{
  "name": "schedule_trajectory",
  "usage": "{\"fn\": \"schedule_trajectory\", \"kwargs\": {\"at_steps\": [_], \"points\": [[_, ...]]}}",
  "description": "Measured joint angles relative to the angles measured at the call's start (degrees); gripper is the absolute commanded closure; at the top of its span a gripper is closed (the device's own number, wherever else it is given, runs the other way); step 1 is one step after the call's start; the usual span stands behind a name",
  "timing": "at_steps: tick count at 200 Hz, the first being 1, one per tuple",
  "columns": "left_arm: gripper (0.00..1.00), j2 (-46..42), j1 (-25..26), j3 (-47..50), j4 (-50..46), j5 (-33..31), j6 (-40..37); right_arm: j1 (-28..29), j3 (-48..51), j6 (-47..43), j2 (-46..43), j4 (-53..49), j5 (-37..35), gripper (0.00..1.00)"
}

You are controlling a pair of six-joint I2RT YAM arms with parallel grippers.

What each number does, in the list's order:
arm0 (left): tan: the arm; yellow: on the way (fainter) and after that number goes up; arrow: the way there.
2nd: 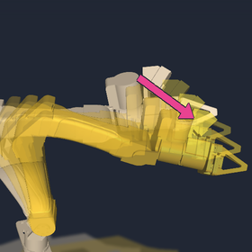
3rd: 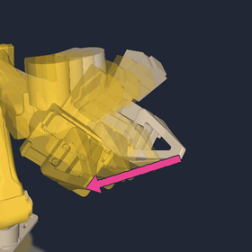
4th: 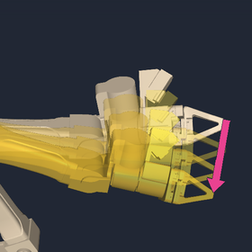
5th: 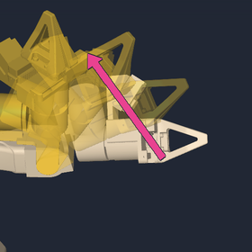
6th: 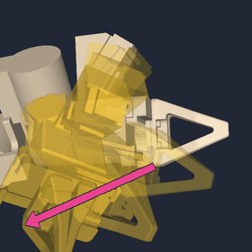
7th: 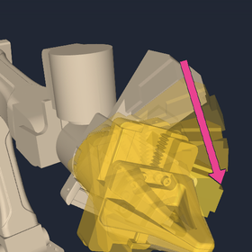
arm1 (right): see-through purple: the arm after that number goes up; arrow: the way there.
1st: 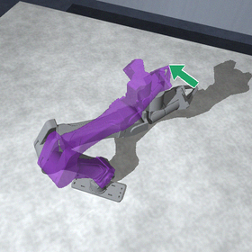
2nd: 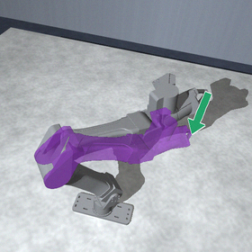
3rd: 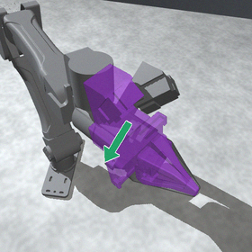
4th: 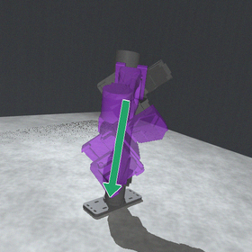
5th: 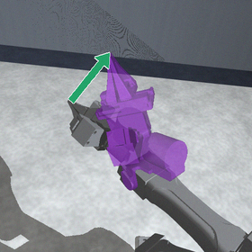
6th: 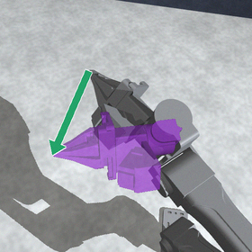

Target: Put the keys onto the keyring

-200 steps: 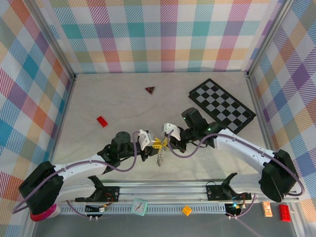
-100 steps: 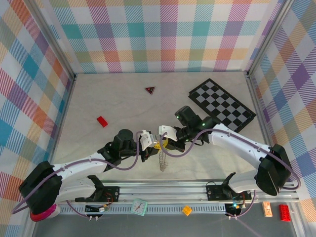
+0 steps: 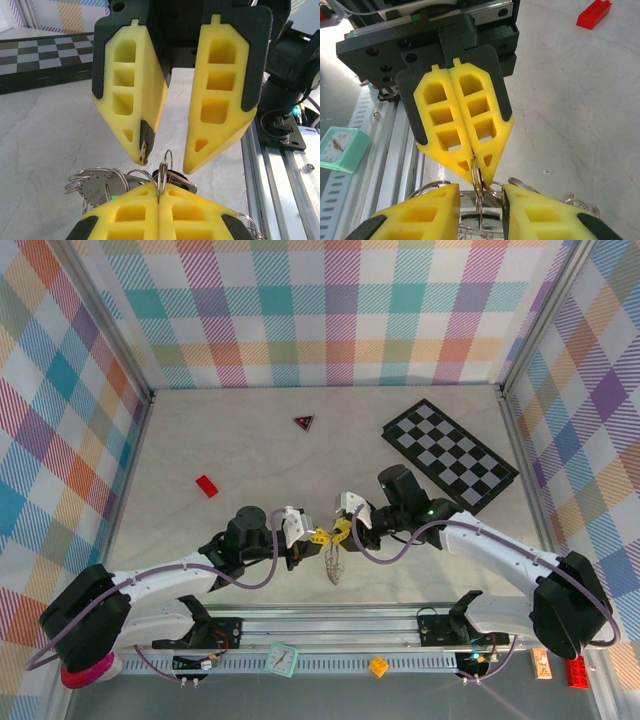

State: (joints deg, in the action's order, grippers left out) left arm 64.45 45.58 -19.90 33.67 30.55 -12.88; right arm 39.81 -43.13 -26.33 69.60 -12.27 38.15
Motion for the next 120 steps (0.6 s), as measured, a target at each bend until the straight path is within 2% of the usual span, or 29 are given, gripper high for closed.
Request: {"fn": "schedule_trajectory", "kwargs": {"at_steps": [34,72,80,103,120], "points": [[1.0,0.28,0.0,0.92,2.89,0.02,0.94,0.0,0.02,0.63,0.74,1.68,0.52,0.81],[1.0,0.59,-0.02,2.01,5.25,-0.35,2.23,0.04,0.02,0.55,1.18,1.9,1.18,1.0],[1.0,0.61,-0.02,2.21,5.64,-0.46,2.43,0.04,0.02,0.31,1.18,1.9,1.16,1.0],[0.86,0.61,-0.02,2.51,6.19,-0.61,2.97,0.04,-0.13,-0.02,1.18,1.27,1.16,1.0],[0.81,0.48,0.0,2.51,6.19,-0.87,2.82,0.04,-0.92,-0.46,1.2,-0.46,0.87,1.0]]}}
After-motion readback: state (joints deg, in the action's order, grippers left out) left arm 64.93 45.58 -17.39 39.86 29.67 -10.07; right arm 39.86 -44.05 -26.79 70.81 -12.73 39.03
